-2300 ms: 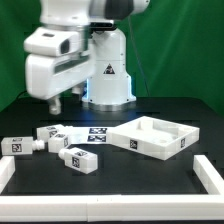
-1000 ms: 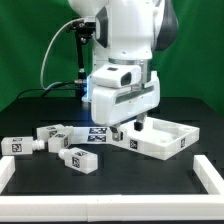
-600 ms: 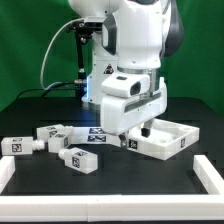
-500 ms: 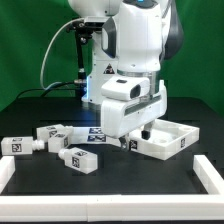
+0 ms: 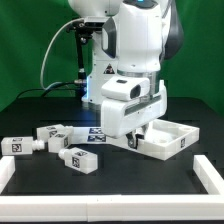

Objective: Assemble one leg

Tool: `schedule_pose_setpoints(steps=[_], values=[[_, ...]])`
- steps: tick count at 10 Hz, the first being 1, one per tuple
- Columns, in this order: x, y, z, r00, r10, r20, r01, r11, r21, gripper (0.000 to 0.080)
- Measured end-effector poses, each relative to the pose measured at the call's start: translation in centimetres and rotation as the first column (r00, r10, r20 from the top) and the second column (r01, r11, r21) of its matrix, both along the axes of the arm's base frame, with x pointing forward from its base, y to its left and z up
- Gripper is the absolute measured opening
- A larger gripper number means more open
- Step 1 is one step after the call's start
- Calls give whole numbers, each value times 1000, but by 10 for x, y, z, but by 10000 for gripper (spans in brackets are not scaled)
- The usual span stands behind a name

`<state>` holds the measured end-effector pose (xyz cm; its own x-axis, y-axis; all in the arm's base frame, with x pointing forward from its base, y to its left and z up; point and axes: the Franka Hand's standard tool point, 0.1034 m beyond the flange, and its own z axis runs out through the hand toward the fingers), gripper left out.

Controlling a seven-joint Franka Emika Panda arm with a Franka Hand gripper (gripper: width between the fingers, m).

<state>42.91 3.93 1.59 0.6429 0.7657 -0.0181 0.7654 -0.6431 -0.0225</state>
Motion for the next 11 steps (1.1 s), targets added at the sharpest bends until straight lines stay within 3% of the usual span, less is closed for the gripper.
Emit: schedule_pose_setpoints(steps=[1,4,6,7,11], values=[[1,-2,1,1000,-3,1,3,1000,0,52],[4,-32,34,980,-196,-29,195,980,-45,52],[8,-46,58,925,-370,-81,362,927,-104,52],[15,-53,58,931,-358,-69,351,932,-93,52],[10,-50,53,933,-350,-80,343,935,-96,52]])
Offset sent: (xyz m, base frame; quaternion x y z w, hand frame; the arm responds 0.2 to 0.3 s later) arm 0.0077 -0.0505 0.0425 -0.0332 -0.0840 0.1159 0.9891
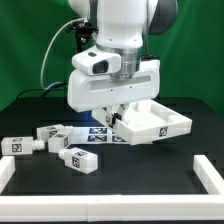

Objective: Assemble one leg

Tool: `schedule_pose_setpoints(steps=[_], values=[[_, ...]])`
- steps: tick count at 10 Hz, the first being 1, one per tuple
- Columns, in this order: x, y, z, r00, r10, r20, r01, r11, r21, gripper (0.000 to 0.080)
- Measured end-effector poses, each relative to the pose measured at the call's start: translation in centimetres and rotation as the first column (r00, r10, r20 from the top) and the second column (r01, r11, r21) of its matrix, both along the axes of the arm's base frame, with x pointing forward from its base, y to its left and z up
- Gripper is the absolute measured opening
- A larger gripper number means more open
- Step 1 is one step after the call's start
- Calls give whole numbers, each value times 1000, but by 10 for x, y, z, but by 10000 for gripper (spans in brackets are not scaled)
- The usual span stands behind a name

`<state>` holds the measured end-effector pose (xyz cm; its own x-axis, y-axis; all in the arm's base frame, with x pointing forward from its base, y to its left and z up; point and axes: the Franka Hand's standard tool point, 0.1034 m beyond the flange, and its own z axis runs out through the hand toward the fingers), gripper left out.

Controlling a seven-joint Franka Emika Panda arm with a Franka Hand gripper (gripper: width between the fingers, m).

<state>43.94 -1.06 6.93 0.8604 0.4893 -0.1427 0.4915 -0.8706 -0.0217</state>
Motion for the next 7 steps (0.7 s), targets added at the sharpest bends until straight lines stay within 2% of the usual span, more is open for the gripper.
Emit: schedule_pose_setpoints(steps=[1,3,4,5,7], values=[[0,-1,1,1000,-3,2,3,1000,0,52],[6,-17,19,962,-274,1,274,962,-12,52],[10,-17,21,925,-377,-47,376,926,-44,52],[20,-15,21,916,-400,-42,397,916,-51,52],[18,-14,19,921,-388,-45,386,921,-49,52]])
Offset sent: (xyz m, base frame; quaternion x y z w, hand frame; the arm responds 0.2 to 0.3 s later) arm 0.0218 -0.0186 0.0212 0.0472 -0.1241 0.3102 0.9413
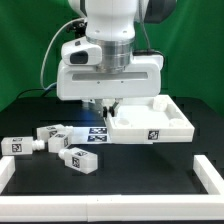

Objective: Assemble one leg

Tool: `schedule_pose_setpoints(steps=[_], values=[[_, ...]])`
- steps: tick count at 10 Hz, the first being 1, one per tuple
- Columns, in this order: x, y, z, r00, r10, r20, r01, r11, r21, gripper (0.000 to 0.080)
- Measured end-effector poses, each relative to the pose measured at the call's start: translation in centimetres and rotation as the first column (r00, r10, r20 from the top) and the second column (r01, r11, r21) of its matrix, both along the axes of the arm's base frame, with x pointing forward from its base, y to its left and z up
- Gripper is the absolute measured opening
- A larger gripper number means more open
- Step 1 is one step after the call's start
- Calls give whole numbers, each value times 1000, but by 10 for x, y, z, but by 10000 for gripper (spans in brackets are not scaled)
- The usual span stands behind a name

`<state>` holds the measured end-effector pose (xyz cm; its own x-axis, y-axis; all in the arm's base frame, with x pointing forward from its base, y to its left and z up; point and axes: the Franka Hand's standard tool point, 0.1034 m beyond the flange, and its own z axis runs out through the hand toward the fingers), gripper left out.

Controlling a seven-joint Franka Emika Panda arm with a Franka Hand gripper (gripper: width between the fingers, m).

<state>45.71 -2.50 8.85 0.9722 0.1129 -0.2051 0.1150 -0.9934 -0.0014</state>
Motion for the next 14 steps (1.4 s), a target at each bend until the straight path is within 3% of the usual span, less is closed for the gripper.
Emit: schedule_pose_setpoints(steps=[5,7,8,9,10,14], values=[[3,-1,-8,998,-40,-42,40,999,1,52],[36,-4,-18,995,-74,-64,74,997,-5,52],[43,-7,-24,993,-82,-88,82,997,-1,52],[45,-4,-23,989,-111,-102,110,994,-16,52],[40,13,-19,980,-161,-115,156,986,-55,52],[39,8,-22,983,-142,-118,136,989,-56,54]])
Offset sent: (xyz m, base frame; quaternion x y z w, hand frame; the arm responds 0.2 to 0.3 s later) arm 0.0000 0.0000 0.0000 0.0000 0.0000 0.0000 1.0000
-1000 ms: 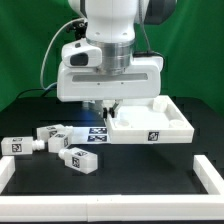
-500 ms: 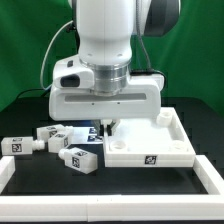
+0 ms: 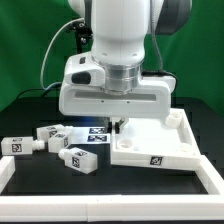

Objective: Assemble one leg

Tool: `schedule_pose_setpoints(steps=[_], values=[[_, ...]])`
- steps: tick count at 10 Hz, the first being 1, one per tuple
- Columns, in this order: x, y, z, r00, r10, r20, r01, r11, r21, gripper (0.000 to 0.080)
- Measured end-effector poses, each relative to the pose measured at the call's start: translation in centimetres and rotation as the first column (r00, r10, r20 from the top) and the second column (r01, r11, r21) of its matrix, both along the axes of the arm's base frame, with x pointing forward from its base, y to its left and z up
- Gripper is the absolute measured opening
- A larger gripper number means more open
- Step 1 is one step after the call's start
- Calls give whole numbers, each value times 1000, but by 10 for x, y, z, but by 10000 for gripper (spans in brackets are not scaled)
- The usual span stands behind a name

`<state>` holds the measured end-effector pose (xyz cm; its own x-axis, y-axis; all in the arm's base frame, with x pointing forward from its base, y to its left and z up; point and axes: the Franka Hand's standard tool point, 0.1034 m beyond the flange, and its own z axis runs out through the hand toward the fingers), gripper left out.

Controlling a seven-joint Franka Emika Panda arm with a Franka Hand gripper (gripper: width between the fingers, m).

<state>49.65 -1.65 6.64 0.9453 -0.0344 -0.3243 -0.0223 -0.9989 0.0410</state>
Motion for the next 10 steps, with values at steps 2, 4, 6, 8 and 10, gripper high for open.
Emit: schedule_pose_setpoints(steps=[2,4,6,8,10], values=[[22,0,-14,1000,2,6,-2,1000,0,54],[43,-3,-32,999,8,32,-8,1000,-2,54],[53,-4,-48,996,24,91,-23,1000,-12,54],[54,-4,-47,995,17,95,-16,1000,-10,54],[54,-4,-47,995,16,95,-16,1000,-10,54]])
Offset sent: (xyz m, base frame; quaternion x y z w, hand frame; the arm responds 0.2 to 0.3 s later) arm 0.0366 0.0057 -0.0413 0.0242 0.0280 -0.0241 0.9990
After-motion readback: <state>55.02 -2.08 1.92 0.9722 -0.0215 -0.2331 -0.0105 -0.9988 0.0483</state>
